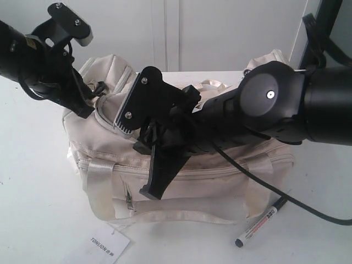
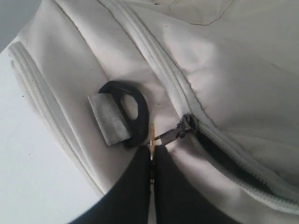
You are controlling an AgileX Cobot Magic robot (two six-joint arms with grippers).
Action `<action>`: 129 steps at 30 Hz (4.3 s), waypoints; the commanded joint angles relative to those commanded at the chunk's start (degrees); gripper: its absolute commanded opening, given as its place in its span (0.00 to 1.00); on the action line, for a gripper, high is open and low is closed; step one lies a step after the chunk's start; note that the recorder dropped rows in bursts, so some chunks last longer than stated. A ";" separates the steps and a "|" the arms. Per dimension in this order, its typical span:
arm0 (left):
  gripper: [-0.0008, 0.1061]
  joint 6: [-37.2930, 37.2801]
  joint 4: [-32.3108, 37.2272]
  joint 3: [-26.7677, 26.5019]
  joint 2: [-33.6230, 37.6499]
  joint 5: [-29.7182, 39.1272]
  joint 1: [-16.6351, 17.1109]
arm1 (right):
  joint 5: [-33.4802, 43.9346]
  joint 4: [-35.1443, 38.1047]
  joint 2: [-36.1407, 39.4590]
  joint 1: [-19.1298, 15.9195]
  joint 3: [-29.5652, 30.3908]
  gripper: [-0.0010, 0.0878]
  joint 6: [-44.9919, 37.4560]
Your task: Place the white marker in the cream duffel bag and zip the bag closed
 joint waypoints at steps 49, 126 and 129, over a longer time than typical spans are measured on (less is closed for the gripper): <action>0.50 53.39 -8.63 0.00 -5.80 11.33 0.00 | 23.97 -8.38 -14.04 -0.19 0.00 0.54 16.57; 0.48 80.72 -24.07 0.00 -0.22 7.62 0.00 | 23.55 -8.63 -15.37 -0.19 0.00 0.54 21.42; 0.46 80.72 -24.28 0.00 0.83 9.72 0.00 | 23.55 -8.63 -15.37 -0.19 0.00 0.54 21.42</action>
